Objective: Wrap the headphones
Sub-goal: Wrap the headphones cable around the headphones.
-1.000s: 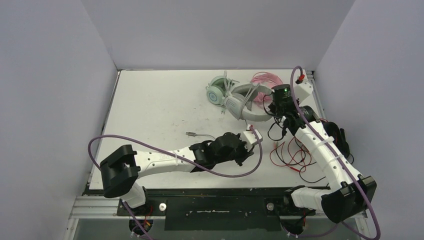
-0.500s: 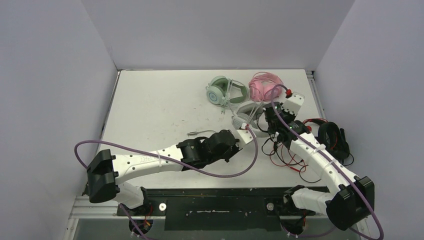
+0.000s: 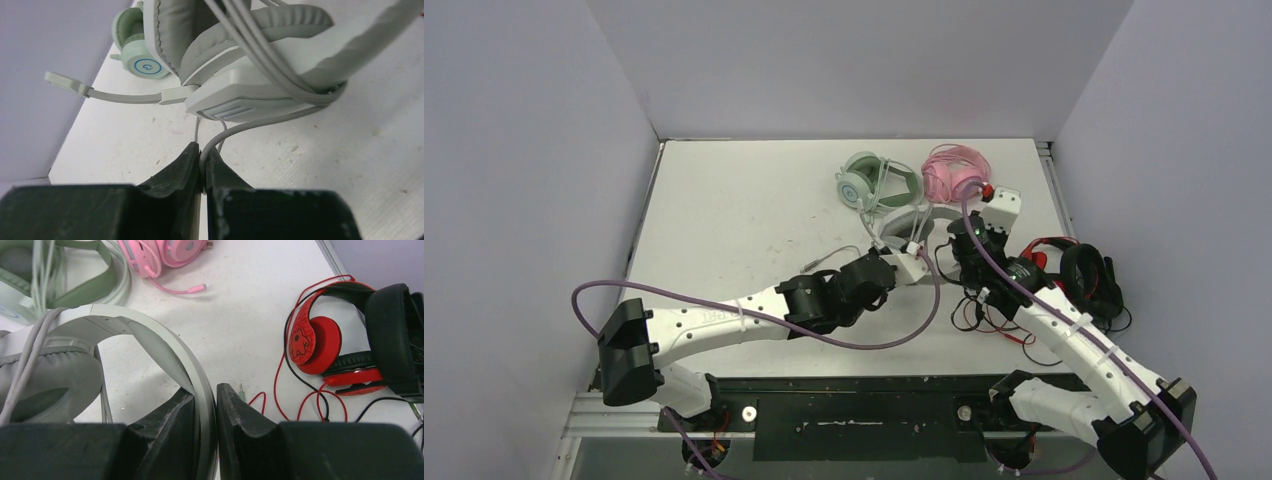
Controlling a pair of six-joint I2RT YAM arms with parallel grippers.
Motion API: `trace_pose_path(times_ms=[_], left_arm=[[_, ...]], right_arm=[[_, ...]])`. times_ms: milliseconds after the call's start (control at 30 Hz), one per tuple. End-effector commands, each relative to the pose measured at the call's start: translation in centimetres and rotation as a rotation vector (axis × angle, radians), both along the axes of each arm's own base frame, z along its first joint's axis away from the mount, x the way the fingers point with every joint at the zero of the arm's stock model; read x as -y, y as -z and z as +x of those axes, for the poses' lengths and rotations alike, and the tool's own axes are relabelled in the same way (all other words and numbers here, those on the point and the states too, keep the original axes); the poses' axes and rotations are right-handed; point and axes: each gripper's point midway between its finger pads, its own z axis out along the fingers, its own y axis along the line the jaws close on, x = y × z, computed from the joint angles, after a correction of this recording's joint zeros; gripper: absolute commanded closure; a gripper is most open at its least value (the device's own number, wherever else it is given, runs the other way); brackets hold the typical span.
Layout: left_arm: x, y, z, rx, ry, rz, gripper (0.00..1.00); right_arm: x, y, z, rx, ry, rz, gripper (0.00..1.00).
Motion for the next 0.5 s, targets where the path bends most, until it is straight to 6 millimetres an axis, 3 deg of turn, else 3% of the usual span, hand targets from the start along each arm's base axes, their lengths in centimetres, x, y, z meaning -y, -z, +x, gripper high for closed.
trace_pose_path(times_ms=[0,267,467], left_arm=[[-1.5,-5.2,3.5,0.164,-0.176,-0.093,0.94],[-2.4,-8.0,4.7,0.297,-0.274,-0.179,0.85],[-2.6,-8.5,4.8,0.323,-0.269,-0.207,0.82]], right_arm=[[-0.9,-2.8,-0.1,0.076,-0.053,0.077,1.00],[-2.0,-1.3,-0.5,-0.031,-0.102,0.074,1.00],[-2.3,-0.9,-0.3,-0.068,-0.088,0.076,1.00]])
